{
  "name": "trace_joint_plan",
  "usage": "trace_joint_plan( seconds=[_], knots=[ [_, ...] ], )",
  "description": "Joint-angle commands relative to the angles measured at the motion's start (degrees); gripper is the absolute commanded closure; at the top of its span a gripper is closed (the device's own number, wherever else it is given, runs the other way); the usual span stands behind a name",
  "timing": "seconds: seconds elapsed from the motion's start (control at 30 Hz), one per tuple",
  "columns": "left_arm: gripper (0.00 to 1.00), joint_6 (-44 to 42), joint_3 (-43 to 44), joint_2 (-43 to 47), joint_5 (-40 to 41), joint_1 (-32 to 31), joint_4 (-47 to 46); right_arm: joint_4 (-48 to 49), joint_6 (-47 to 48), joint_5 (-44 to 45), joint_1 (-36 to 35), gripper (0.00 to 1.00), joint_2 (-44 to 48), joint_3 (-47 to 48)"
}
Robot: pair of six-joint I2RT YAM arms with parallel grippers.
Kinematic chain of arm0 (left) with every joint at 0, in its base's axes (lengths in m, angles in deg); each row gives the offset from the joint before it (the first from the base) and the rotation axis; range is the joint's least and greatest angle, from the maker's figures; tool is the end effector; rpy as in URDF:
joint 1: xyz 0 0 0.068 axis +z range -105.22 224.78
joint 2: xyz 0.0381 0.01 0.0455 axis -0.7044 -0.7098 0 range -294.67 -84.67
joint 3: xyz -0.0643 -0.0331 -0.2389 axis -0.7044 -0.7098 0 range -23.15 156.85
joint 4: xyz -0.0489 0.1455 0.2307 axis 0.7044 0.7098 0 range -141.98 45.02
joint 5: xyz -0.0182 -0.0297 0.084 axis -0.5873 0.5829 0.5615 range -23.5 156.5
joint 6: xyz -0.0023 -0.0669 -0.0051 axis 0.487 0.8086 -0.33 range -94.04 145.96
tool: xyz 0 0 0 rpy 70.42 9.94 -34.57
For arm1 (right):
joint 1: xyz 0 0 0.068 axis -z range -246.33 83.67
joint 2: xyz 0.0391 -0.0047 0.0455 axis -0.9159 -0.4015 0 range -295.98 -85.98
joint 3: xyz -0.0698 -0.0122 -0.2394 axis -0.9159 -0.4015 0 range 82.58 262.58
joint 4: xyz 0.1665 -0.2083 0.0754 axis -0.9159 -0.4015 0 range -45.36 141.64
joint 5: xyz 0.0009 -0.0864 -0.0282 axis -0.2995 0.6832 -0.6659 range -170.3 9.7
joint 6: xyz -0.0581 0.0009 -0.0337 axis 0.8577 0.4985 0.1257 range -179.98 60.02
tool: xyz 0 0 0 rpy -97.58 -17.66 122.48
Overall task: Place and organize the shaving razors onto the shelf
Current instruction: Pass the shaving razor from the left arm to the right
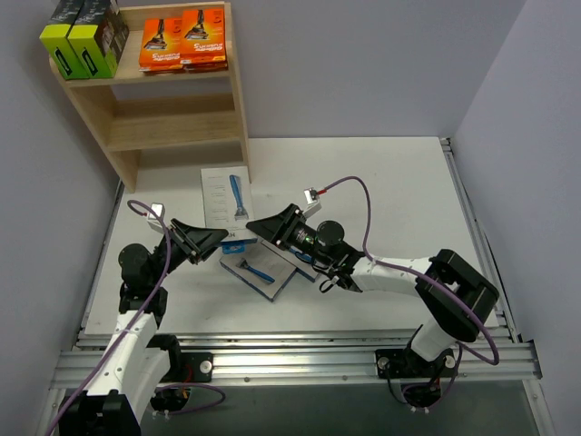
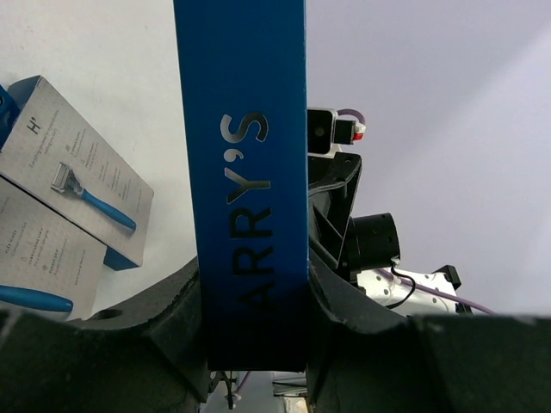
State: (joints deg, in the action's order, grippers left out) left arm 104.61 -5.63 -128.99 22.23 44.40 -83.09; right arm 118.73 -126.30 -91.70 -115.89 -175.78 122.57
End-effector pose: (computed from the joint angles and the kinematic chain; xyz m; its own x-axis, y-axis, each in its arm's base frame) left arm 0.2207 -0.0388 0.2253 -0.6723 -0.6976 -0.2477 0.2116 0.1396 -0.9673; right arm 0.2219 0.2769 0.2300 -0.7181 0.5415 -0.4371 -0.5251 -0.0094 0.8510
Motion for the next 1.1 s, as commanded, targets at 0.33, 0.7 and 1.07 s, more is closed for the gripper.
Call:
trace_joint_plan(
  seconds=[0.33,0.7,1.07],
  knots=[
    [0.98,0.7,0.3,-0.5,-1.3,0.0,-8.2,13.5,-4.0,-9.1,-1.3,0.44,-3.0,2.5],
    [0.65,2.3,-0.4,-0.3,-1.3,0.0,-9.1,15.0,-4.3,-8.9,-1.4,1.00,-1.2,2.2],
    [0.27,1.2,-0.4,5.6,0.8,2.9,-0.6,13.3,-3.7,-4.4,-1.3,1.00,1.6,0.3]
  ],
)
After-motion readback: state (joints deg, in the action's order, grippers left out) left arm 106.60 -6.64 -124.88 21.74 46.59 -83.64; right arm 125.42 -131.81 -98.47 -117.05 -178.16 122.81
